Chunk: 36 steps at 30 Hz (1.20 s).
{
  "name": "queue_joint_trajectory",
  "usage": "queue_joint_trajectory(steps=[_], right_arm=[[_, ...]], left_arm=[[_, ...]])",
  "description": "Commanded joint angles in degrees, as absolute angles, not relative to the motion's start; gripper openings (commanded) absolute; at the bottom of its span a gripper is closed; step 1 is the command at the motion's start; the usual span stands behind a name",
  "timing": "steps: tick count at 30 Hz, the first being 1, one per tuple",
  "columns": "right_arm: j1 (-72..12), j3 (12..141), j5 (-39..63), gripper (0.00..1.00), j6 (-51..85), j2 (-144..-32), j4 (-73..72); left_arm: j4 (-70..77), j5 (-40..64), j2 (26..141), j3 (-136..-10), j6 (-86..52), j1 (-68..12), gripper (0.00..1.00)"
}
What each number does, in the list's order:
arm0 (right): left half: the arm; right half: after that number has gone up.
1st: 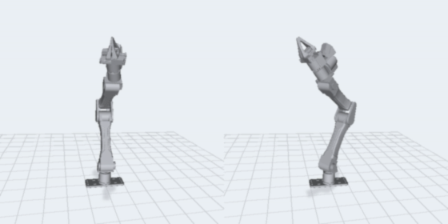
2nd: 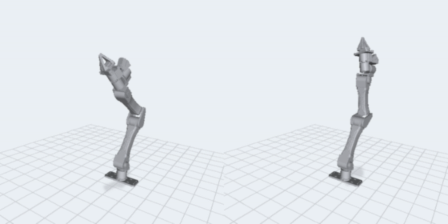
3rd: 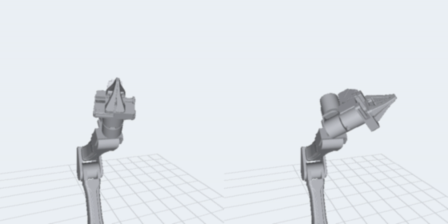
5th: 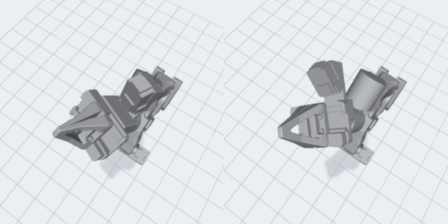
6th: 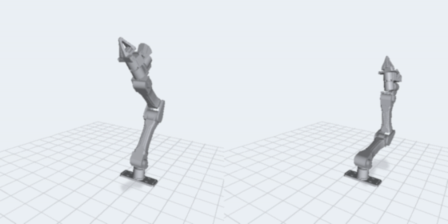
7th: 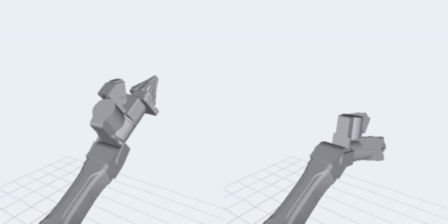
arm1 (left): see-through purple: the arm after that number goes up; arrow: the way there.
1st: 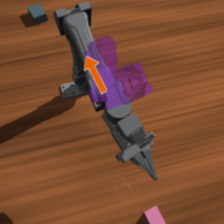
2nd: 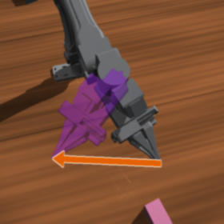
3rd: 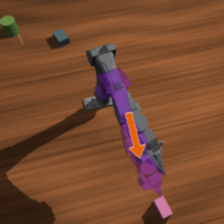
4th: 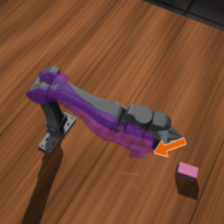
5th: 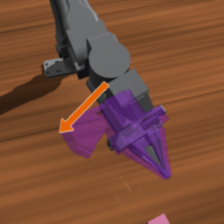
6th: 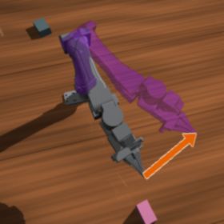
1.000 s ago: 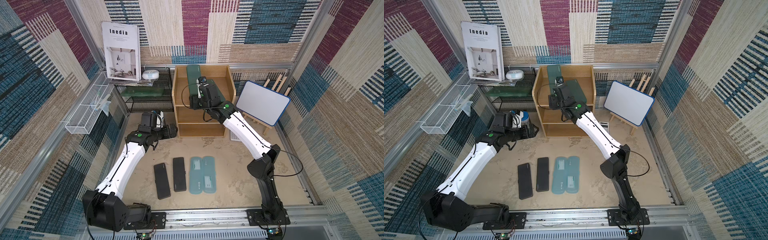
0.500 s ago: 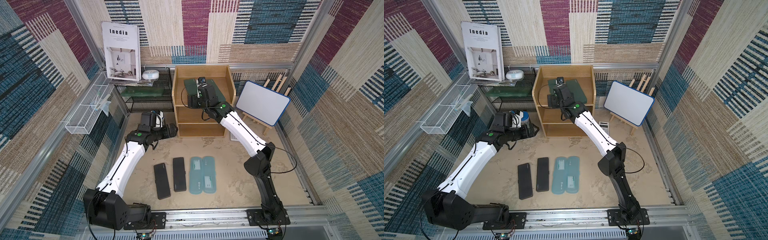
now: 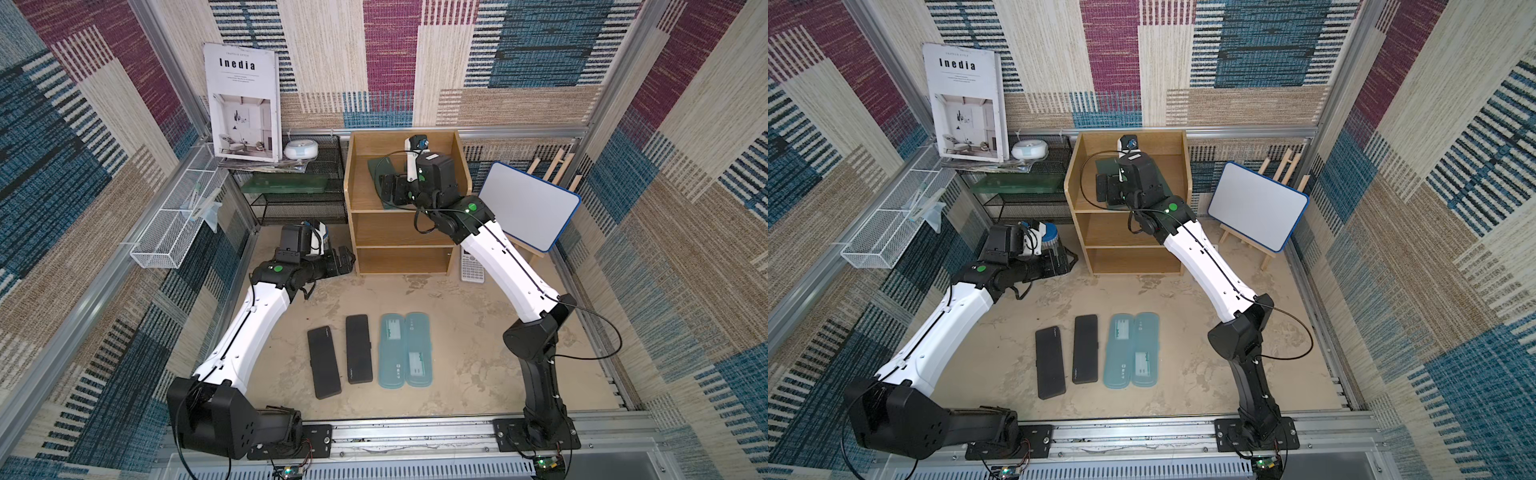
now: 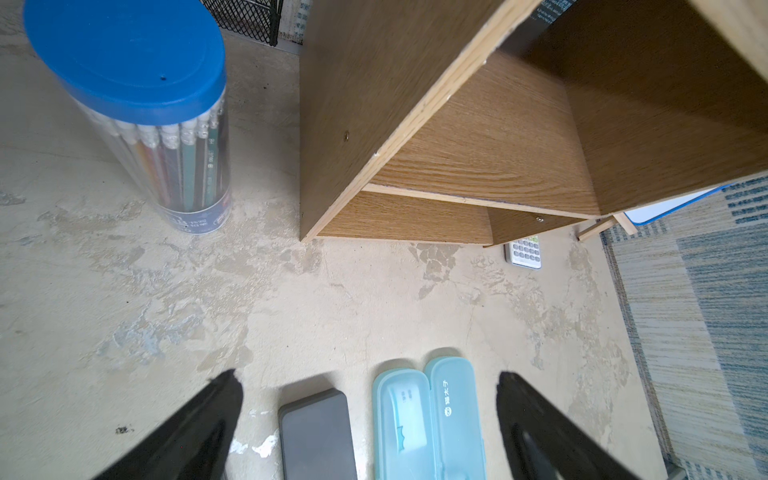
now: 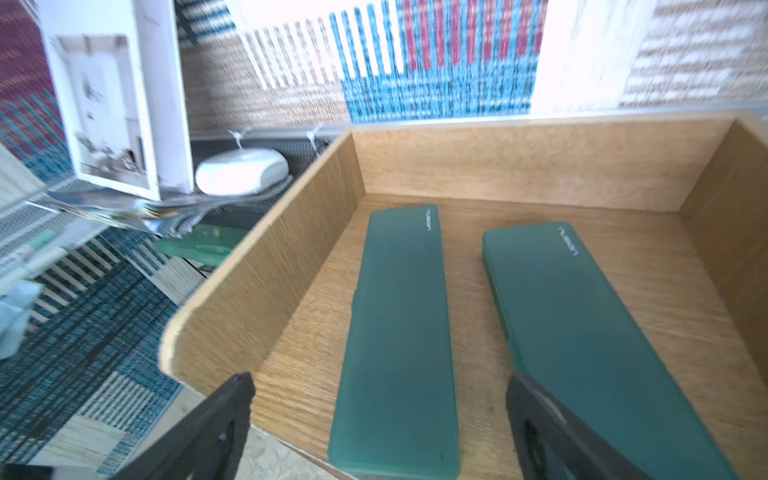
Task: Place the pencil cases on the shelf according to color
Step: Place the pencil case on the shelf, then pick up the pencil case from the center of the board.
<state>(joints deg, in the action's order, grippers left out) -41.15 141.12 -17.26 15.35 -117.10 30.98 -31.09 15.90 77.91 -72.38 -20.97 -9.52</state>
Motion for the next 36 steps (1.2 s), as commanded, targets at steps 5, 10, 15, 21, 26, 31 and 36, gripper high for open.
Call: queue_joint_trajectory(steps=[5, 10, 15, 21, 26, 31, 36], right_arm=[[-42.02, 127.16, -11.89, 0.99, 13.49, -106.22, 29.53], [-42.46, 104.29, -11.72, 1.0, 16.81, -93.81, 26.72], [-45.12, 79.7, -12.59, 0.99, 23.36, -81.39, 22.48], [-49.03, 56.7, -11.83, 0.98, 34.24, -71.56, 19.11], [-51.25, 44.32, -7.28, 0.98, 43.23, -71.46, 12.99], [-53.71, 46.22, -5.76, 0.99, 44.78, -79.34, 15.63], [-55.89, 49.46, -7.49, 1.0, 44.91, -86.05, 18.39]], left_arm=[[-27.18, 18.51, 76.85, -70.6, -20.22, -9.4, 0.99], [-24.77, 19.66, 76.18, -68.95, -19.58, -9.45, 0.99], [-24.83, 18.67, 76.22, -68.43, -18.17, -9.74, 0.99], [-27.2, 15.32, 75.75, -66.0, -17.67, -11.07, 0.99], [-25.89, 15.09, 76.59, -65.56, -18.12, -11.6, 0.99], [-27.97, 13.91, 78.98, -68.23, -16.67, -11.51, 1.0], [-27.87, 13.63, 78.27, -67.32, -16.72, -11.51, 0.99]])
